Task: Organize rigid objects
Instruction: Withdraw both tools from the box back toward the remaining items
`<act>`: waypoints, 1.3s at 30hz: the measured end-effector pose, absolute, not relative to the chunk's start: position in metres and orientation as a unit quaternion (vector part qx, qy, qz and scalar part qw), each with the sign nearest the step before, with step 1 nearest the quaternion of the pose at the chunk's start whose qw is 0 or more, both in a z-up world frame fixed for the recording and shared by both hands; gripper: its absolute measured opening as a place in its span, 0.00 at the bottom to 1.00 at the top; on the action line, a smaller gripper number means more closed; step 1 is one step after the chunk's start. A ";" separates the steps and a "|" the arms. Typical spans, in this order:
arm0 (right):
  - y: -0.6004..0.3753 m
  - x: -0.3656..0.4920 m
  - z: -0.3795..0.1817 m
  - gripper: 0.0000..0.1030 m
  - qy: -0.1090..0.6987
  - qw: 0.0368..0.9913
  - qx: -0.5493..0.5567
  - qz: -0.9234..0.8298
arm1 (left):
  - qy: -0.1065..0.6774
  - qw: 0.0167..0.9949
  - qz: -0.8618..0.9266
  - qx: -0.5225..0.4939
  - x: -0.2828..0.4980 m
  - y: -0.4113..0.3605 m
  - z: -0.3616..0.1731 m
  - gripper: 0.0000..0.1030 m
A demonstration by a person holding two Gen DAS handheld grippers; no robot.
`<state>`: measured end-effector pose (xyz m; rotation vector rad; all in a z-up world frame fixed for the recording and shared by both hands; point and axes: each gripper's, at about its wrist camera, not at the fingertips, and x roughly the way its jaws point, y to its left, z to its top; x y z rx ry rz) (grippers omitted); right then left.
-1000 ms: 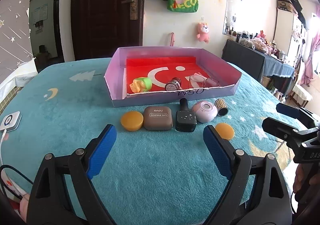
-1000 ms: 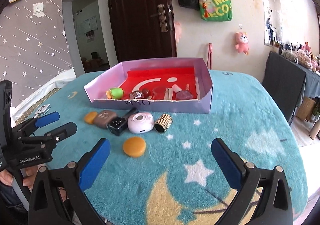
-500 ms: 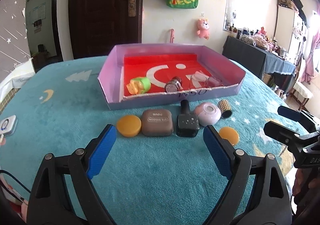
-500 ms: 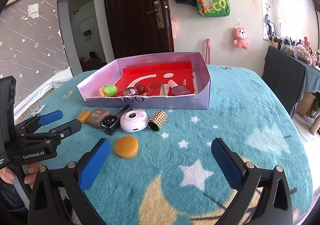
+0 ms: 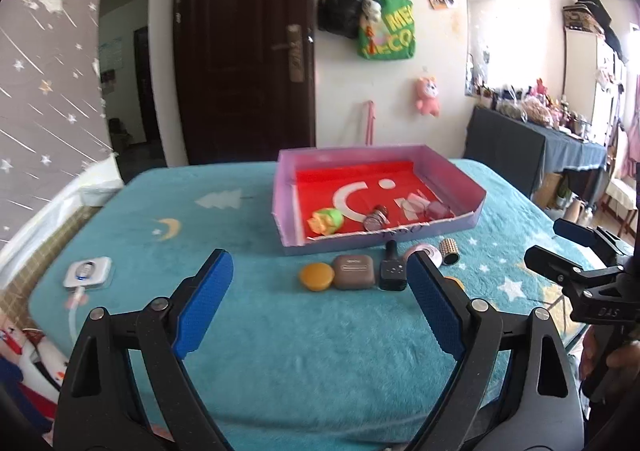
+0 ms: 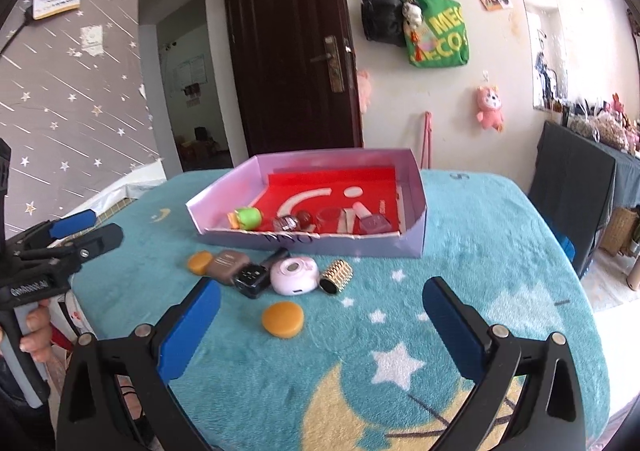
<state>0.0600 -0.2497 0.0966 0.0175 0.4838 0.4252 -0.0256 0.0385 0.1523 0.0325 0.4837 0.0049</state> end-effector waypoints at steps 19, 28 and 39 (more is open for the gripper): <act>-0.236 0.077 0.055 1.00 0.299 0.934 0.012 0.193 | 0.324 0.944 -0.051 -0.018 0.046 0.041 0.061 0.92; -0.214 0.106 0.032 1.00 0.348 0.920 -0.007 0.180 | 0.366 0.930 -0.038 -0.008 0.094 0.055 0.045 0.92; -0.193 0.129 0.023 1.00 0.391 0.904 -0.059 0.162 | 0.397 0.917 -0.042 -0.013 0.121 0.072 0.038 0.92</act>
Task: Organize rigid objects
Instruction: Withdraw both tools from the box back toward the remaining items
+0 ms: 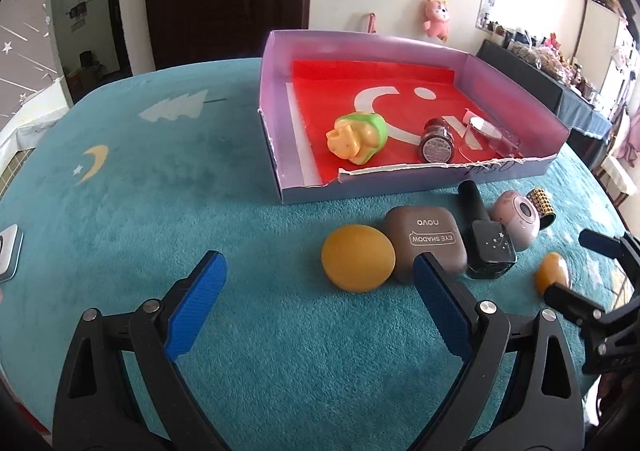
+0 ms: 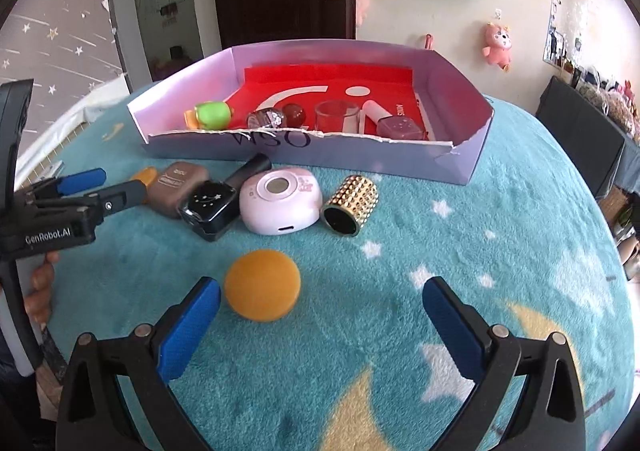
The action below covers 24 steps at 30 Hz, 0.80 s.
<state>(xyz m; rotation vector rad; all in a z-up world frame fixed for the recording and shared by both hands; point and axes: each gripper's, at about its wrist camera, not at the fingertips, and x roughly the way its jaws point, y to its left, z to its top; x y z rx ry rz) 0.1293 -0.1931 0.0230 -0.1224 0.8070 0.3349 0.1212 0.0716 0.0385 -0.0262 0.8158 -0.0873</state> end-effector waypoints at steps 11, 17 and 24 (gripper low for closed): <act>-0.212 0.145 0.026 1.00 0.407 0.900 -0.040 0.150 | 0.406 0.912 -0.062 -0.001 0.127 0.072 0.040 0.92; -0.207 0.135 0.026 1.00 0.400 0.899 -0.053 0.168 | 0.406 0.910 -0.081 0.016 0.130 0.070 0.040 0.92; -0.202 0.133 0.025 0.94 0.394 0.900 -0.059 0.176 | 0.401 0.911 -0.083 0.053 0.130 0.068 0.041 0.92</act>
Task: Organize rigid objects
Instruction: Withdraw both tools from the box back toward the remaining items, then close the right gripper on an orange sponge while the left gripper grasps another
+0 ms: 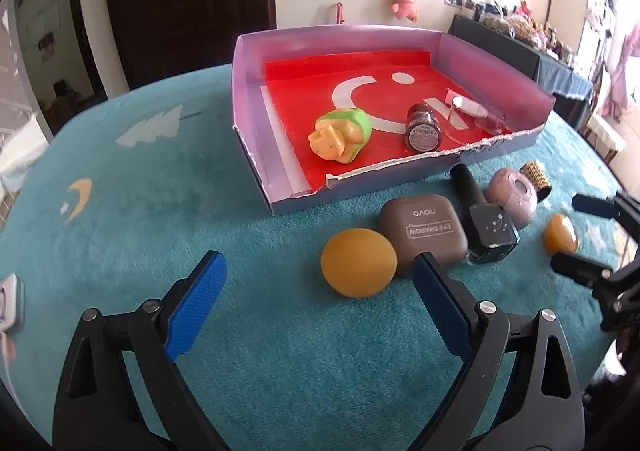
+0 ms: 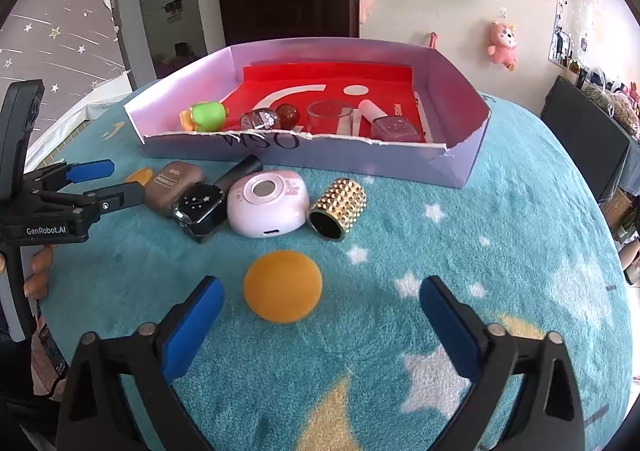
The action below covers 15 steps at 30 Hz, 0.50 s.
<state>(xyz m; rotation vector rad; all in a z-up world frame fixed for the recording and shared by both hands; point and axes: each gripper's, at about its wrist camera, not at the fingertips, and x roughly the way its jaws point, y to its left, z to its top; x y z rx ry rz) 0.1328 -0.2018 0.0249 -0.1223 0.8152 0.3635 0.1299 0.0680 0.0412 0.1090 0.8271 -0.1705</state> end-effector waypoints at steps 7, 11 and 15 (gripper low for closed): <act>-0.204 0.138 0.024 0.94 0.399 0.898 -0.049 0.178 | 0.405 0.910 -0.067 0.053 0.133 0.081 0.038 0.91; -0.205 0.140 0.024 0.92 0.400 0.897 -0.044 0.182 | 0.407 0.907 -0.086 0.058 0.136 0.075 0.035 0.77; -0.201 0.140 0.023 0.81 0.399 0.896 -0.051 0.187 | 0.416 0.902 -0.104 0.055 0.142 0.069 0.032 0.58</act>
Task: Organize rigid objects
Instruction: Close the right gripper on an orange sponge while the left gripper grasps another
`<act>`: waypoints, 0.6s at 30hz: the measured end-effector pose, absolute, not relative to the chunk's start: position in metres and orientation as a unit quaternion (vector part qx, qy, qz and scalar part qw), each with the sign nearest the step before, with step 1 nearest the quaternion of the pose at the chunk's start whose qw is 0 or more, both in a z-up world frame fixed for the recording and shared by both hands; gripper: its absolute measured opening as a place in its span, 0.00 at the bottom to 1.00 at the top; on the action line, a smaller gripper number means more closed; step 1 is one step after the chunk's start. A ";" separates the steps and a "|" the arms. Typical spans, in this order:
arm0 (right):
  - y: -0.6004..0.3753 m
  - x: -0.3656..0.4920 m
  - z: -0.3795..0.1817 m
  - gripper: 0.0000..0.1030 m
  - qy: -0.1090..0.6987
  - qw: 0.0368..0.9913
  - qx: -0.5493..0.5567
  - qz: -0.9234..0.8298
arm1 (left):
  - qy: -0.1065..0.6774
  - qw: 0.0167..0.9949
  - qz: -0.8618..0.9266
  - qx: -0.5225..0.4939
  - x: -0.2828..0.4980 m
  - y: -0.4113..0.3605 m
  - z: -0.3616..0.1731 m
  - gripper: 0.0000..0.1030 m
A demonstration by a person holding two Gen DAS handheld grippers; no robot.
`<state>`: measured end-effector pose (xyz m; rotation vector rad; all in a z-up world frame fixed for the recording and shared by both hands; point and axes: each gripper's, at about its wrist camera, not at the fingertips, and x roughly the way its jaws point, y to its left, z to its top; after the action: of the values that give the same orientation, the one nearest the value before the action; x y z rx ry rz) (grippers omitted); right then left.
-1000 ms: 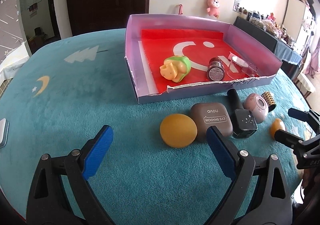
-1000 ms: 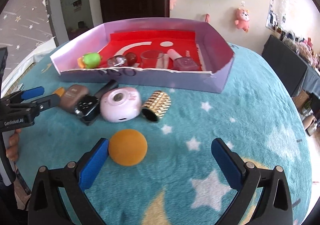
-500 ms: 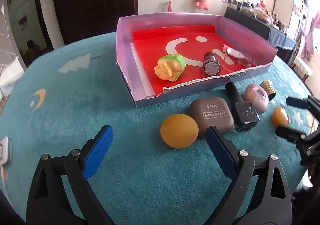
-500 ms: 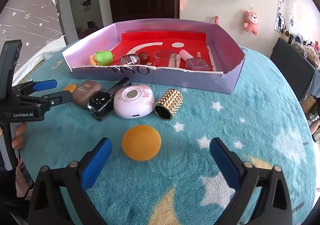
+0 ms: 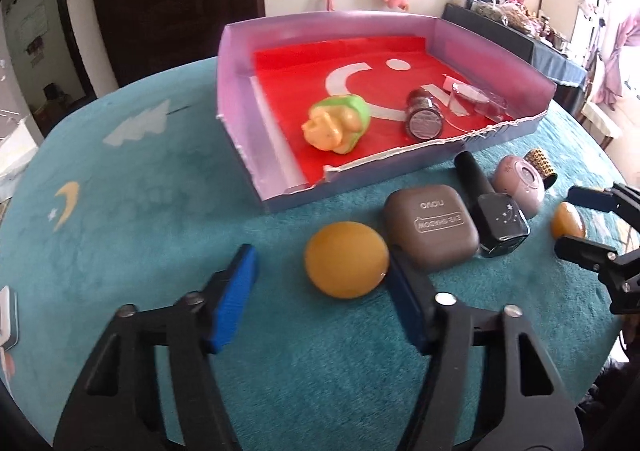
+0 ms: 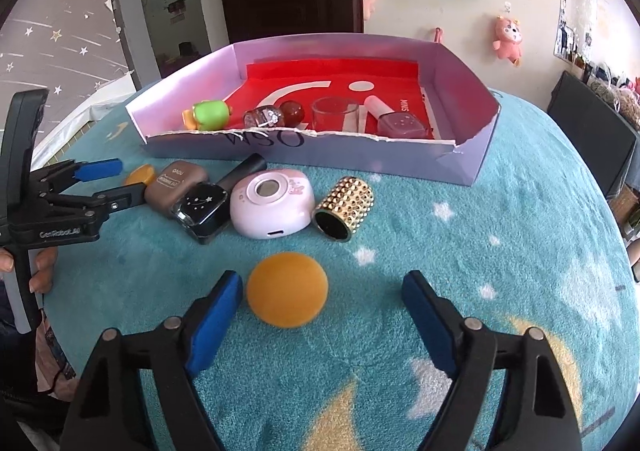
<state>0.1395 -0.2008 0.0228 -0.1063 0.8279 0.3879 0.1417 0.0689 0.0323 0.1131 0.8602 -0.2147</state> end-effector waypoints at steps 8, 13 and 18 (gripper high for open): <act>-0.194 0.133 0.023 0.38 0.384 0.897 -0.060 0.212 | 0.412 0.901 -0.129 0.036 0.140 0.066 0.035 0.35; -0.193 0.128 0.029 0.39 0.372 0.897 -0.053 0.234 | 0.400 0.907 -0.130 0.020 0.130 0.066 0.047 0.35; -0.198 0.126 0.047 0.39 0.351 0.905 -0.047 0.237 | 0.384 0.913 -0.136 0.018 0.115 0.059 0.060 0.35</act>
<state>0.1265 -0.1977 0.0469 -0.0974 0.7244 0.4887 0.1146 0.0593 0.0600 0.0379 0.7913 -0.2796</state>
